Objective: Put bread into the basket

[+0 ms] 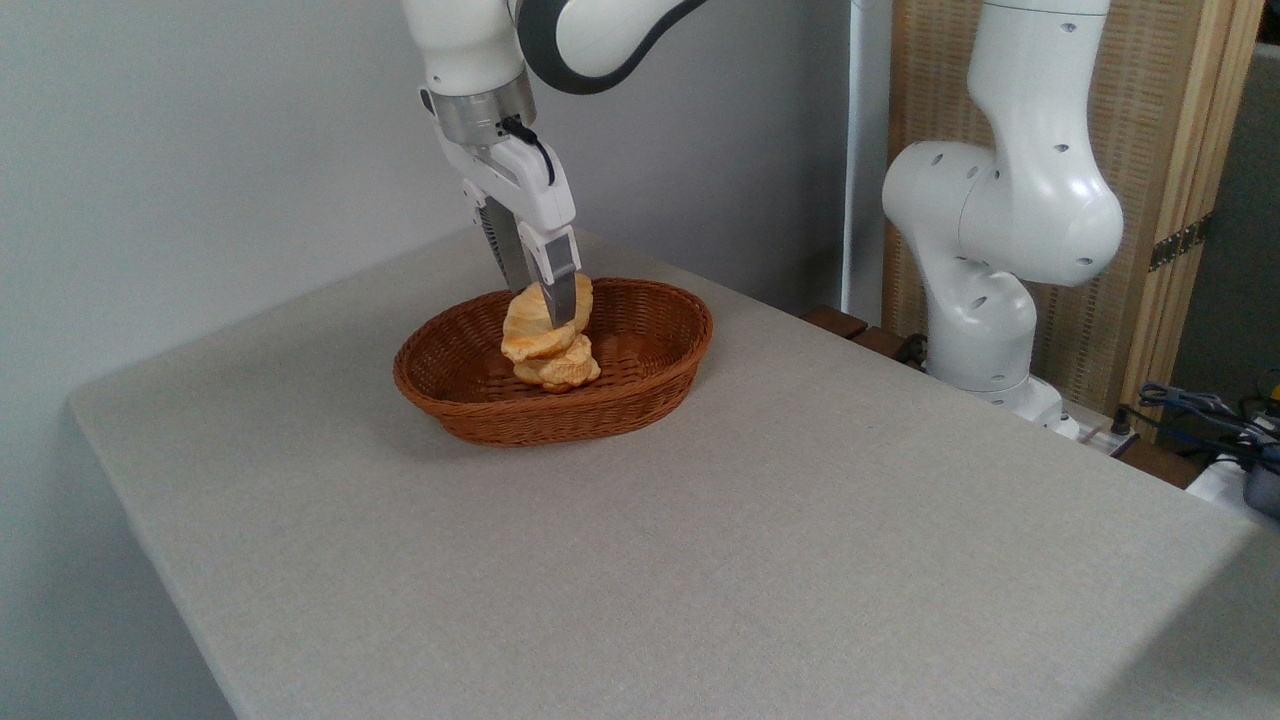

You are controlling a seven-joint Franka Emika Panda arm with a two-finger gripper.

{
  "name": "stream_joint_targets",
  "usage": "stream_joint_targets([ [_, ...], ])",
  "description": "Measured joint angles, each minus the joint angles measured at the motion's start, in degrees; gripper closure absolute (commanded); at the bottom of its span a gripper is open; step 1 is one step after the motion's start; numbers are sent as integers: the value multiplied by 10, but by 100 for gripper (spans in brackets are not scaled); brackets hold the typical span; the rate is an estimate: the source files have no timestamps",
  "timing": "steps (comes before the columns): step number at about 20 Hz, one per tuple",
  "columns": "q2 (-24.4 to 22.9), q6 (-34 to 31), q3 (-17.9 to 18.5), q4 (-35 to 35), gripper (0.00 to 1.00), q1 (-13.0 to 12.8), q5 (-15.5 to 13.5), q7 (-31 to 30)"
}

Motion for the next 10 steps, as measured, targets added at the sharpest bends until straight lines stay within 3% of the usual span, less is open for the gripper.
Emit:
stream_joint_targets([
  [6, -2, 0, 18, 31, 0, 2, -7, -20],
  [10, -3, 0, 52, 49, 0, 3, -10, -21],
])
